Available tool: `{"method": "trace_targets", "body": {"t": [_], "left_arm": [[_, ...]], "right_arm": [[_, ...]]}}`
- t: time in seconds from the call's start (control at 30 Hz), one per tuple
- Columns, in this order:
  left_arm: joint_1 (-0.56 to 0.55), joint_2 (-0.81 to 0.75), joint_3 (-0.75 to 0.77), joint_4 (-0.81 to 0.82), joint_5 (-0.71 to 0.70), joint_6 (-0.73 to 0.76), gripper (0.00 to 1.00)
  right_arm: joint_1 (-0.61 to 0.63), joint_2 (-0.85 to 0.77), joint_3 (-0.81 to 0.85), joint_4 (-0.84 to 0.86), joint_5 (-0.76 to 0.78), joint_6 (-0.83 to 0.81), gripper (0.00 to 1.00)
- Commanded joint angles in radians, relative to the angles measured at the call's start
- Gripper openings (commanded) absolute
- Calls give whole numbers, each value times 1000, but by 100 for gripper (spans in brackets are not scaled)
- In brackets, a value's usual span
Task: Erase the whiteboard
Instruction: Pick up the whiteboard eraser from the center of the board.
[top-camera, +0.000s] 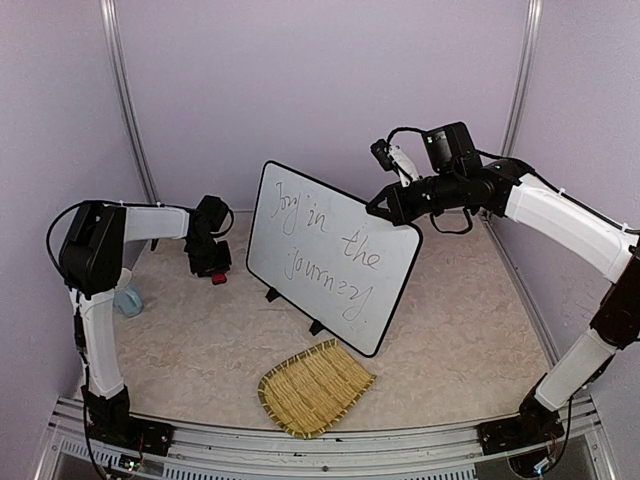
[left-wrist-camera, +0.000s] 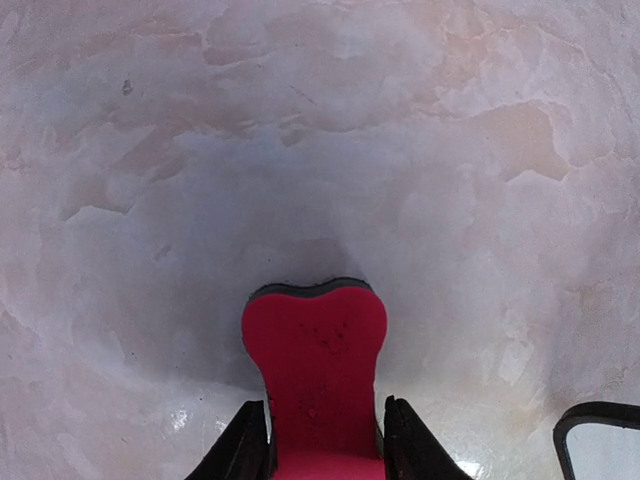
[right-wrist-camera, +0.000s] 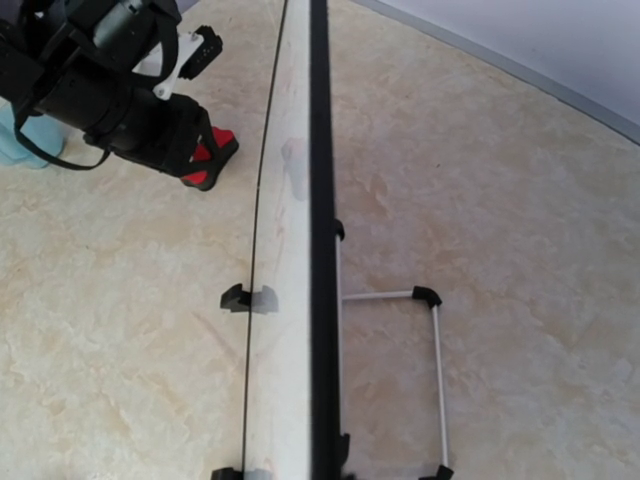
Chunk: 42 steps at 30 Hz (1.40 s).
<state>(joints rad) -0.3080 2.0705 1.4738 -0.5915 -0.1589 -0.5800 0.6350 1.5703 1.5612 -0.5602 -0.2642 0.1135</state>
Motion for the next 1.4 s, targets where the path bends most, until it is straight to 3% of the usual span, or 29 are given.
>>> {"method": "trace_targets", "body": {"t": [0.0, 0.57, 0.87, 1.1, 1.37], "left_arm": [[-11, -22, -14, 21, -14, -13, 40], [-9, -15, -27, 28, -15, -10, 35], [-3, -29, -32, 45, 13, 4, 21], [-5, -155, -120, 190, 85, 63, 17], [-6, -350, -279, 441, 259, 177, 15]], "right_arm": [[6, -18, -11, -44, 68, -34, 0], [6, -25, -17, -45, 69, -32, 0], [6, -23, -14, -46, 70, -31, 0], [6, -20, -14, -47, 60, -28, 0], [12, -14, -14, -49, 52, -25, 0]]}}
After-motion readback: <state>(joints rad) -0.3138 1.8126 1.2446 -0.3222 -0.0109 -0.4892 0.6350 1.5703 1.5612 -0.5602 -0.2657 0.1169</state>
